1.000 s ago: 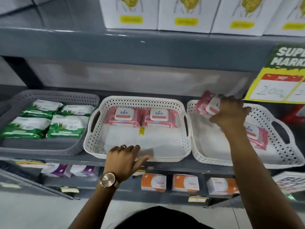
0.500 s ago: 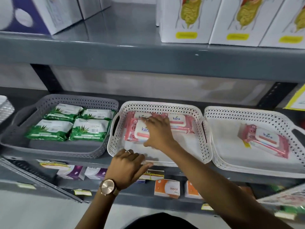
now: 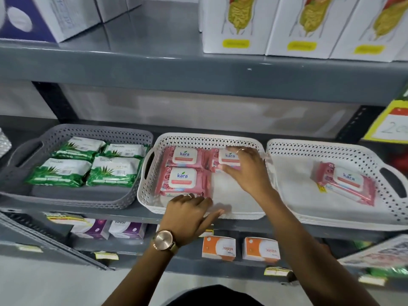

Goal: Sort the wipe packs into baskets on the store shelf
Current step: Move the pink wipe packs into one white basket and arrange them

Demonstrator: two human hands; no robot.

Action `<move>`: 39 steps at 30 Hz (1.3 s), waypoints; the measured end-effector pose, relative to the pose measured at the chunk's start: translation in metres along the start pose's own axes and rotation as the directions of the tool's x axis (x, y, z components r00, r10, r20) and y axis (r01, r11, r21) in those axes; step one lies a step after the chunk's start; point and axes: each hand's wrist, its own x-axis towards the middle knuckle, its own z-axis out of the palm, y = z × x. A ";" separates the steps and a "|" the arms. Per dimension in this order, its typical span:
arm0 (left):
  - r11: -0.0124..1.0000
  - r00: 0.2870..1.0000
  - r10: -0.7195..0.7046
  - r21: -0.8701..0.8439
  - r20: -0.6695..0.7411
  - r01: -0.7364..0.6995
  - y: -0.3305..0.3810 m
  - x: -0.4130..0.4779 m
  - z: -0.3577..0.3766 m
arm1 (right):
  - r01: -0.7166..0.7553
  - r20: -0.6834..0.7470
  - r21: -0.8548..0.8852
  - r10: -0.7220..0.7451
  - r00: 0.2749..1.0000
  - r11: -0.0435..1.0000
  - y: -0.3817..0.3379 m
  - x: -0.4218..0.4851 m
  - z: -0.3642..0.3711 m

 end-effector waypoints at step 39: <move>1.000 0.998 -0.014 0.012 0.063 0.013 0.036 0.006 0.018 | -0.168 -0.203 -0.013 0.162 0.966 0.986 0.066 -0.044 -0.111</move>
